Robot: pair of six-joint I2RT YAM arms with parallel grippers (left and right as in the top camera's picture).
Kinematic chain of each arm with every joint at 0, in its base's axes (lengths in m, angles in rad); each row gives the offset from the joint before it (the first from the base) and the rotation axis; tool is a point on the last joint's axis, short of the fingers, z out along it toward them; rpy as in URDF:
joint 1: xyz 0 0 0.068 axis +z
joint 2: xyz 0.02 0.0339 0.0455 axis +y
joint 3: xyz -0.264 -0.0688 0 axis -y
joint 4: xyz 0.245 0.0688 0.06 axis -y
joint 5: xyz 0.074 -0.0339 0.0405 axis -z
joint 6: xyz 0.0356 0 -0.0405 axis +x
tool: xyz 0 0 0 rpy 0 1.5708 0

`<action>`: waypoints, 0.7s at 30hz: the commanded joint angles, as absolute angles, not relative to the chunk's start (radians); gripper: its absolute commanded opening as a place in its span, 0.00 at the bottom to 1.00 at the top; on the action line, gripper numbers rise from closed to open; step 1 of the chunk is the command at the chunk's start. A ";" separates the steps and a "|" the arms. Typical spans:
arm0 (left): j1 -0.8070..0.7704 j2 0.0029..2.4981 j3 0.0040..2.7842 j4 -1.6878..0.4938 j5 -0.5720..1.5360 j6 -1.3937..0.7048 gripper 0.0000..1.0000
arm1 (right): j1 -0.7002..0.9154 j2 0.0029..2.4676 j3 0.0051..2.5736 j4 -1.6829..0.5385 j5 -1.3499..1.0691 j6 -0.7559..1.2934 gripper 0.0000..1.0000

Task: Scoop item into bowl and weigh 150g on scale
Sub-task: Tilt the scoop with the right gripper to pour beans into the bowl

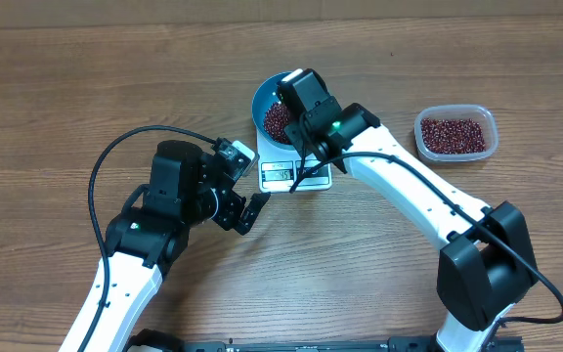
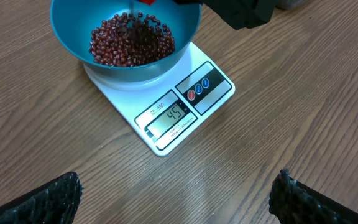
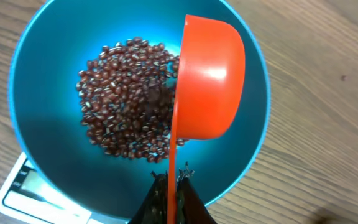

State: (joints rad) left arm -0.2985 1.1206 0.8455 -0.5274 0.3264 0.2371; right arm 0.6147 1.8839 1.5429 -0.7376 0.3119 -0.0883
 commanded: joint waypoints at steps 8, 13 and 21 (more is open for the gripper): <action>-0.293 1.126 0.840 -0.526 0.333 0.221 1.00 | 0.621 1.836 1.573 -0.730 0.362 -0.076 0.04; -0.293 1.126 0.840 -0.526 0.333 0.221 1.00 | 0.621 1.814 1.573 -0.731 0.340 -0.076 0.04; -0.293 1.126 0.839 -0.526 0.333 0.221 0.99 | 0.579 1.731 1.573 -0.752 0.223 -0.052 0.04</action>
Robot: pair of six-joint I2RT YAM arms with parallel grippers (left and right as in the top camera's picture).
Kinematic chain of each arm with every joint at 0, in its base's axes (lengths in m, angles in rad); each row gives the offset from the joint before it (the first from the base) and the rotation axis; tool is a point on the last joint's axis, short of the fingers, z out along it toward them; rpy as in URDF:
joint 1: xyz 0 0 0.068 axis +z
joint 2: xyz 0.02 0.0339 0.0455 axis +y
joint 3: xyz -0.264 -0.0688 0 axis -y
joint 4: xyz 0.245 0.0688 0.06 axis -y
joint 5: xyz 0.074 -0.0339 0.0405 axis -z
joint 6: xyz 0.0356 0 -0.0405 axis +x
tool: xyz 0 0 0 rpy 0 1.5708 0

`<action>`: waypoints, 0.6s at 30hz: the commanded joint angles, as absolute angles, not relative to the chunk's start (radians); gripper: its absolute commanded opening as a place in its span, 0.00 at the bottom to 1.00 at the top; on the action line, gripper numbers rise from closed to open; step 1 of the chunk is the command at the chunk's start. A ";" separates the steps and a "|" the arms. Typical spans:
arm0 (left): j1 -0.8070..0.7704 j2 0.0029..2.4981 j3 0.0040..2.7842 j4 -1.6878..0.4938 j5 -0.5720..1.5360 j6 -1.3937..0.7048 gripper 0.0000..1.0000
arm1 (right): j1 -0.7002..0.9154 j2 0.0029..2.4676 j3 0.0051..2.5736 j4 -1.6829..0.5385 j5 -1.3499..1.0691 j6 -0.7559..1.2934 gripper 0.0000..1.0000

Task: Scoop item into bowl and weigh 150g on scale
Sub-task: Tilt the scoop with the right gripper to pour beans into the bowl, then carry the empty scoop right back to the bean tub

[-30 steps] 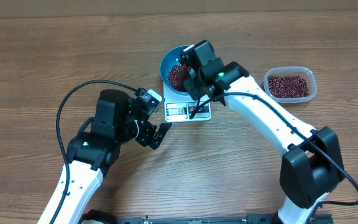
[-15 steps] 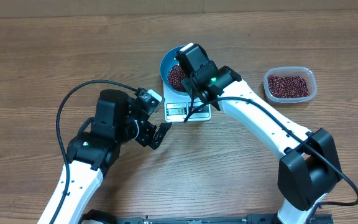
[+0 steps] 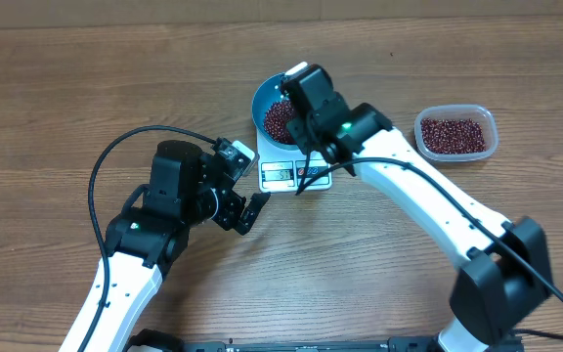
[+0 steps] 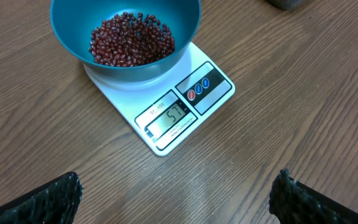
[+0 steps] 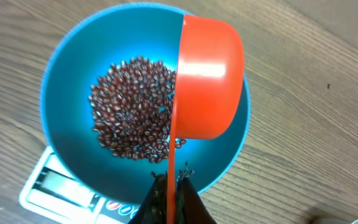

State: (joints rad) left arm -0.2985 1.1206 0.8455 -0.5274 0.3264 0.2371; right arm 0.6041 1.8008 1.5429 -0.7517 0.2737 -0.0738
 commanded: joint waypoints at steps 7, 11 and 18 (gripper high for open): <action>-0.293 1.126 0.839 -0.526 0.333 0.221 1.00 | 0.471 1.633 1.573 -0.788 -0.033 -0.018 0.04; -0.293 1.126 0.839 -0.526 0.333 0.221 0.99 | 0.376 1.583 1.573 -0.829 -0.162 0.028 0.04; -0.293 1.126 0.840 -0.526 0.333 0.221 1.00 | 0.152 1.503 1.573 -0.943 -0.331 0.034 0.04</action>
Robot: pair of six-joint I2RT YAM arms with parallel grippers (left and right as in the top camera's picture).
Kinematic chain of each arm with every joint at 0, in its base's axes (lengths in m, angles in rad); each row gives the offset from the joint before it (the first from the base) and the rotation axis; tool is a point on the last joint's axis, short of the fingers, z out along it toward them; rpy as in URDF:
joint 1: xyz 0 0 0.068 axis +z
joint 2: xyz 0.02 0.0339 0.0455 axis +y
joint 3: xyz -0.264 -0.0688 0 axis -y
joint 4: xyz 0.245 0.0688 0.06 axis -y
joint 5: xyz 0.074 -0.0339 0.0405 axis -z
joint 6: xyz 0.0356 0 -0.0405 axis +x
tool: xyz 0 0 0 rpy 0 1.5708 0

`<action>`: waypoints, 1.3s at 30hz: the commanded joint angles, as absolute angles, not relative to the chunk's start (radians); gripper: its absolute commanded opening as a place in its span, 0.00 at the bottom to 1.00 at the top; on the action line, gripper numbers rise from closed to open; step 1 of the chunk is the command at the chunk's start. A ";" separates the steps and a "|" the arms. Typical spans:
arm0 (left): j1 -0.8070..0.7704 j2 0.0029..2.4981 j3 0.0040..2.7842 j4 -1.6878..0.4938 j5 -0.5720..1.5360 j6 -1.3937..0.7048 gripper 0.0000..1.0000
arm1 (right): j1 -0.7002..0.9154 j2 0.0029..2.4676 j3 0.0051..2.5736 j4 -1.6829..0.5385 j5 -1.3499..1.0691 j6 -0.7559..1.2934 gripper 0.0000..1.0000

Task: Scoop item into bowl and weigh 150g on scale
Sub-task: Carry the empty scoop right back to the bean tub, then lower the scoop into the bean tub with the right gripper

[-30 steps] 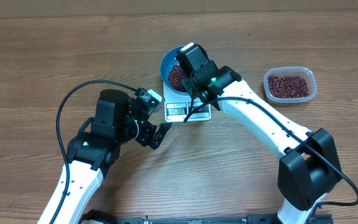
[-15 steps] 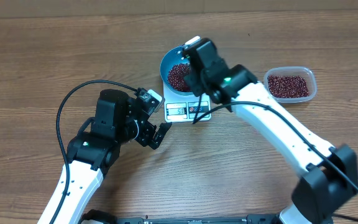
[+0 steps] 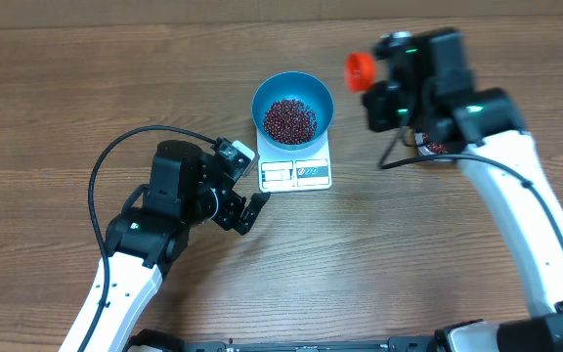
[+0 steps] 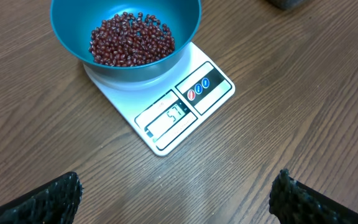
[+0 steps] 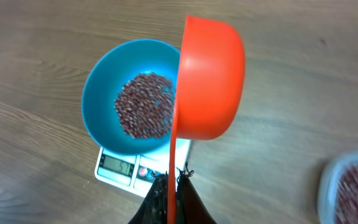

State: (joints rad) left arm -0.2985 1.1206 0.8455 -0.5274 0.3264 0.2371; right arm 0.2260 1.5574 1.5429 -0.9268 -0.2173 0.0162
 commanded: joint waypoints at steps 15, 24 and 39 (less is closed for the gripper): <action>-0.293 1.126 0.840 -0.526 0.333 0.221 0.99 | -0.304 1.522 1.571 -1.123 -0.610 0.117 0.04; -0.293 1.126 0.839 -0.526 0.333 0.221 1.00 | -0.349 1.649 1.570 -1.143 -0.631 0.241 0.04; -0.293 1.126 0.840 -0.526 0.333 0.221 1.00 | -0.349 1.861 1.570 -1.105 -0.603 0.492 0.04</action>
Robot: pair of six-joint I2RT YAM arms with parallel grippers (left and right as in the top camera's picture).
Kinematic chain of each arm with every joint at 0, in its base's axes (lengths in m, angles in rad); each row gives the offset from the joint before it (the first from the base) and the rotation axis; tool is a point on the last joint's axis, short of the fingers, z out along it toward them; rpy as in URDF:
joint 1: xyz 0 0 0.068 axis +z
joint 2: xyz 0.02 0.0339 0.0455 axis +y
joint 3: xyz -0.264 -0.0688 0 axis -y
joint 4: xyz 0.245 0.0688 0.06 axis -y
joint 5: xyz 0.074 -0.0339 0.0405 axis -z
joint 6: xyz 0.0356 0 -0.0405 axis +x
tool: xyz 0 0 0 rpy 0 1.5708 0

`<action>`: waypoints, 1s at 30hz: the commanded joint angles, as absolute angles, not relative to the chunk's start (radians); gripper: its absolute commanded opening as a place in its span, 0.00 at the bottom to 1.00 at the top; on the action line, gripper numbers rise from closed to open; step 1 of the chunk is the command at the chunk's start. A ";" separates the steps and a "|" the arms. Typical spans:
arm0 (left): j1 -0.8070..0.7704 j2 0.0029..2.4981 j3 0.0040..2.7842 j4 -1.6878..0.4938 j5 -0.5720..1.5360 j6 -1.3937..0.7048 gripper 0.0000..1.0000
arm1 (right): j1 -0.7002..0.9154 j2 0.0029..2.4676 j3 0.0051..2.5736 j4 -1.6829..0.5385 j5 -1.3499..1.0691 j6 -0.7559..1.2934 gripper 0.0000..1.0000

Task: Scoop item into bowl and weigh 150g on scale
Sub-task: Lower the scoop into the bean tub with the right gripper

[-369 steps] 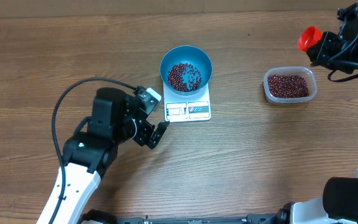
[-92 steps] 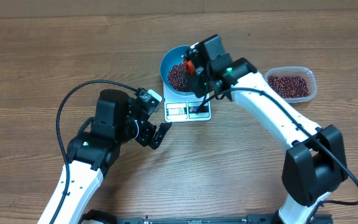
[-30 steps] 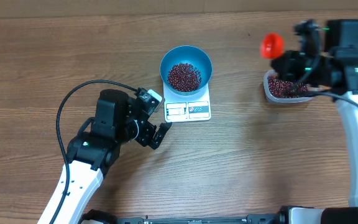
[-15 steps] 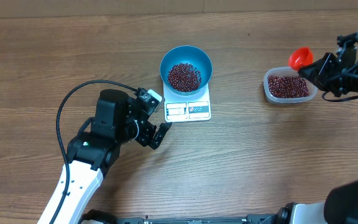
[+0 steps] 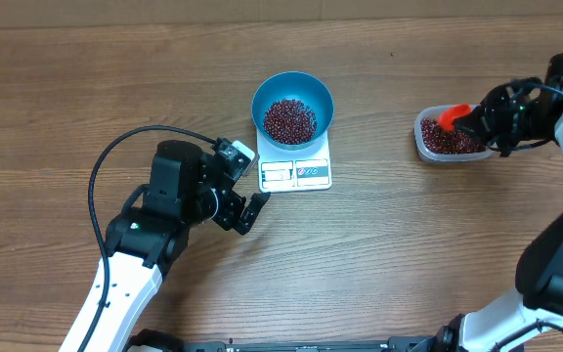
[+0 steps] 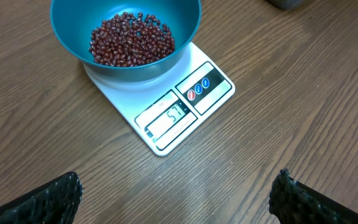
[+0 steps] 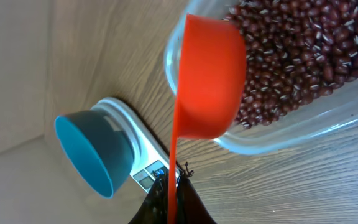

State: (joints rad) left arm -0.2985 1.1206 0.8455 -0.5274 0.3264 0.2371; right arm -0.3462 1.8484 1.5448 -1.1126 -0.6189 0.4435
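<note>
A blue bowl part full of red beans sits on the white scale, whose display reads 57. At the right stands a clear plastic tub of red beans. My right gripper is shut on the handle of an orange scoop, whose cup is over the tub's left rim. My left gripper hangs open above bare table in front of the scale, with nothing between its fingers.
The brown wooden table carries only the scale, bowl and tub. A black cable loops off the left arm to the left of the scale. The tub lies near the table's right edge.
My right gripper has moved with the orange scoop from the air right of the bowl to the bean tub, and the scoop is now at the tub's left rim. The left arm has not moved.
The scoop was tipped over the bowl with beans falling and the scale at 45. Then the scale read 57 with the scoop still above the bowl. Later the scoop was away to the right of the bowl, and now it is at the tub.
</note>
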 commanded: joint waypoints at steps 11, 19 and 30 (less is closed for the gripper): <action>-0.293 1.126 0.839 -0.526 0.333 0.221 0.99 | -0.349 1.867 1.458 -1.004 -0.544 0.506 0.04; -0.293 1.126 0.840 -0.526 0.333 0.221 0.99 | -0.349 1.867 1.398 -0.931 -0.582 0.527 0.43; -0.293 1.126 0.840 -0.526 0.333 0.221 1.00 | -0.351 1.866 1.416 -0.982 -0.521 0.509 0.79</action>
State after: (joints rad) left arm -0.2985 1.1206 0.8455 -0.5274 0.3264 0.2371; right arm -0.3462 1.8725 1.4014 -0.9642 -0.5690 0.5190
